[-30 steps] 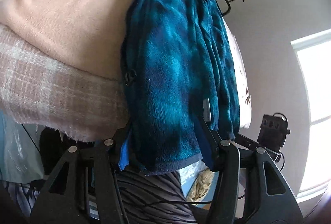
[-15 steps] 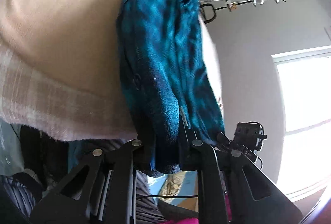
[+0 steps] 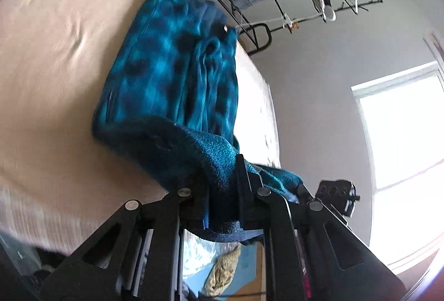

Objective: Fold large clothes
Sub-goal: 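Fold the held hem toward the collar with both grippers, then release the folded hem and lift both grippers off the shirt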

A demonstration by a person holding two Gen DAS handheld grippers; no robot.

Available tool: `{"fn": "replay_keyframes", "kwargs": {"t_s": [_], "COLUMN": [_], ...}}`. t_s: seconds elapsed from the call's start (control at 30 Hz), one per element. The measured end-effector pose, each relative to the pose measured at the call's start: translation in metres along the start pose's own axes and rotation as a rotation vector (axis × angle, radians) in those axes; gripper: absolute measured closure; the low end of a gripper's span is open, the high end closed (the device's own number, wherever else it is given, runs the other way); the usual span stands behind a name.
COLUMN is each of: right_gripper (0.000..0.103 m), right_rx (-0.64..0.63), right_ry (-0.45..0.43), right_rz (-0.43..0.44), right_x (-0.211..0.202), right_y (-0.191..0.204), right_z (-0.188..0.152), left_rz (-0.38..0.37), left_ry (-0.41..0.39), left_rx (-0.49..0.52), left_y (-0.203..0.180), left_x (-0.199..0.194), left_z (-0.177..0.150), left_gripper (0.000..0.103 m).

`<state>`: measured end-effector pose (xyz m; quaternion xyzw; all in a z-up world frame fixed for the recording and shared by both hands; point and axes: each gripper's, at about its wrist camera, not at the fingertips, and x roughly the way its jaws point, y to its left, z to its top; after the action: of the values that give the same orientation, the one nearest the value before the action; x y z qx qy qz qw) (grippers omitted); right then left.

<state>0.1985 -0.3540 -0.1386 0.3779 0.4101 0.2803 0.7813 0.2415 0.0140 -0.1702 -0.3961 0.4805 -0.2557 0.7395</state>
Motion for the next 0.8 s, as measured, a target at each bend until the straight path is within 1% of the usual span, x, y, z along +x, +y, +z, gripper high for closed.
{"fn": "replay_keyframes", "kwargs": {"t_s": [0.13, 0.2, 0.27, 0.4, 0.47, 0.63, 0.8], "right_gripper": [0.090, 0.090, 0.090, 0.090, 0.090, 0.090, 0.091], "right_rx": [-0.009, -0.017, -0.032, -0.003, 0.002, 0.043, 0.049], "right_ry": [-0.019, -0.025, -0.033, -0.042, -0.038, 0.005, 0.043], "right_rz": [-0.038, -0.081, -0.133, -0.232, -0.291, -0.382, -0.428], "right_x": [0.008, 0.018, 0.026, 0.048, 0.060, 0.091, 0.110], "right_y": [0.004, 0.004, 0.001, -0.015, -0.024, -0.053, -0.070], "right_z": [0.029, 0.046, 0.055, 0.078, 0.088, 0.106, 0.112], "left_rz": [0.030, 0.032, 0.043, 0.100, 0.116, 0.156, 0.158], "left_ry": [-0.010, -0.010, -0.013, -0.015, -0.013, -0.009, 0.008], "left_rx": [-0.017, -0.056, -0.076, -0.099, -0.118, -0.160, -0.198], "left_y": [0.003, 0.011, 0.019, 0.034, 0.043, 0.067, 0.084], "left_x": [0.019, 0.029, 0.038, 0.061, 0.071, 0.095, 0.106], "left_z": [0.033, 0.048, 0.060, 0.081, 0.089, 0.103, 0.108], "left_gripper": [0.091, 0.091, 0.091, 0.091, 0.091, 0.091, 0.091]}}
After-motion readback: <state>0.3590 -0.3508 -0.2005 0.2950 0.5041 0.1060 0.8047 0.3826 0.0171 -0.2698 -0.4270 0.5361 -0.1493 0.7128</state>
